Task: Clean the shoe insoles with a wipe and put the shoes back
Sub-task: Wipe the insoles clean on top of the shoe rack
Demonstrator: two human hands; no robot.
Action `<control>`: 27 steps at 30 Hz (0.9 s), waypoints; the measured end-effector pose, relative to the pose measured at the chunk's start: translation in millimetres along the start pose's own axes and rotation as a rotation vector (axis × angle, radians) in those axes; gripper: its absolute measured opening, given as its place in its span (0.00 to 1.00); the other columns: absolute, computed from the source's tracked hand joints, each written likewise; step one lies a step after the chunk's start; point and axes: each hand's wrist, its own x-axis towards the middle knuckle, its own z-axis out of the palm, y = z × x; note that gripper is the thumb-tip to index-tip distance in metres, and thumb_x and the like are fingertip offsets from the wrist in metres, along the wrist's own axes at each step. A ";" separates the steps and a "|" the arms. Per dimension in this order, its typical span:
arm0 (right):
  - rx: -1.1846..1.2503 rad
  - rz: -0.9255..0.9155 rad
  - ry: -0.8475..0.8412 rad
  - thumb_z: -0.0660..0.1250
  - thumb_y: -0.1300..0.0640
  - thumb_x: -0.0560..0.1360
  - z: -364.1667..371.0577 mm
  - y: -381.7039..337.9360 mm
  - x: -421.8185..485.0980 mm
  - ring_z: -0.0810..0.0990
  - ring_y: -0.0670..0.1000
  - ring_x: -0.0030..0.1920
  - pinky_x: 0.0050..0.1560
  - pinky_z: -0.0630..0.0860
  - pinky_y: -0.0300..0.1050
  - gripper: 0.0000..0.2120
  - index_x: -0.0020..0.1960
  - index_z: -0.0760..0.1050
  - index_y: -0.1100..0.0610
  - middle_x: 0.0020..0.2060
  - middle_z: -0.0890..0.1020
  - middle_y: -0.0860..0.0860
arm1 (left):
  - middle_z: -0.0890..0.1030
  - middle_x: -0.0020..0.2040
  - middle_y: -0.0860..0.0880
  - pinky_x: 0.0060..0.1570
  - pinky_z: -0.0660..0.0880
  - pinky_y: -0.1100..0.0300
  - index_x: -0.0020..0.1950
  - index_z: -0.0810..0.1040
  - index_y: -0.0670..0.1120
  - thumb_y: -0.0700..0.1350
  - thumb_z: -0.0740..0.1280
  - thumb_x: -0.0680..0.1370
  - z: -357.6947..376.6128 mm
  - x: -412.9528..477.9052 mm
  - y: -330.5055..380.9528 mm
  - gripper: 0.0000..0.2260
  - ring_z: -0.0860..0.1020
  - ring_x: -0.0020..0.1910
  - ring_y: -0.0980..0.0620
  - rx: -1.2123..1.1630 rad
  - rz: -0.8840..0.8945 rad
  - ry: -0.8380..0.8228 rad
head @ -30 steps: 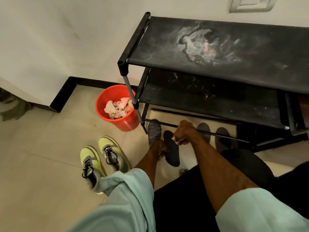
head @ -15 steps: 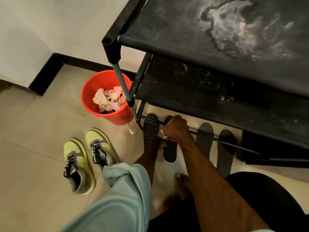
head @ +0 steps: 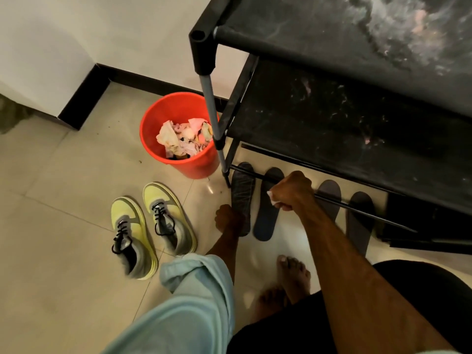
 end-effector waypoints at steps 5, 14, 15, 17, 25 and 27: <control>-0.097 0.043 0.028 0.72 0.56 0.78 16.2 3.9 22.5 0.77 0.52 0.45 0.31 0.72 0.38 0.22 0.70 0.73 0.60 0.51 0.80 0.56 | 0.70 0.69 0.40 0.67 0.70 0.49 0.73 0.65 0.40 0.56 0.73 0.76 16.9 1.7 -14.4 0.34 0.72 0.68 0.40 0.012 -0.006 -0.044; -0.186 0.081 0.049 0.75 0.56 0.76 24.4 6.5 38.3 0.76 0.47 0.27 0.13 0.60 0.30 0.24 0.69 0.73 0.60 0.36 0.77 0.53 | 0.68 0.72 0.39 0.68 0.68 0.49 0.77 0.55 0.36 0.55 0.72 0.77 21.6 5.6 -14.0 0.40 0.70 0.71 0.41 0.042 -0.017 -0.029; -0.189 0.081 0.051 0.74 0.55 0.76 25.2 5.1 38.0 0.75 0.47 0.27 0.13 0.60 0.30 0.23 0.68 0.74 0.60 0.35 0.77 0.52 | 0.68 0.72 0.40 0.68 0.68 0.50 0.77 0.56 0.36 0.54 0.71 0.78 21.3 6.6 -15.3 0.38 0.69 0.71 0.41 0.067 -0.015 -0.032; -0.211 0.081 0.034 0.74 0.53 0.77 24.9 1.1 36.0 0.75 0.46 0.28 0.15 0.63 0.33 0.20 0.64 0.76 0.61 0.34 0.78 0.52 | 0.68 0.72 0.40 0.68 0.68 0.50 0.76 0.61 0.39 0.52 0.69 0.80 16.7 8.2 -15.6 0.31 0.69 0.71 0.41 0.093 -0.012 -0.070; -0.154 0.026 -0.009 0.74 0.57 0.76 21.5 -6.0 20.4 0.81 0.52 0.39 0.43 0.80 0.45 0.12 0.56 0.81 0.63 0.46 0.85 0.58 | 0.77 0.66 0.37 0.65 0.75 0.49 0.70 0.72 0.35 0.43 0.75 0.75 -33.9 10.0 -11.7 0.27 0.77 0.64 0.40 0.087 0.009 -0.298; -0.149 -0.008 -0.005 0.75 0.59 0.76 18.2 -6.6 12.0 0.82 0.53 0.41 0.44 0.81 0.45 0.12 0.56 0.81 0.64 0.48 0.86 0.60 | 0.81 0.58 0.37 0.57 0.78 0.54 0.63 0.76 0.35 0.42 0.75 0.75 -49.1 9.8 -7.3 0.20 0.82 0.50 0.43 0.083 0.010 -0.321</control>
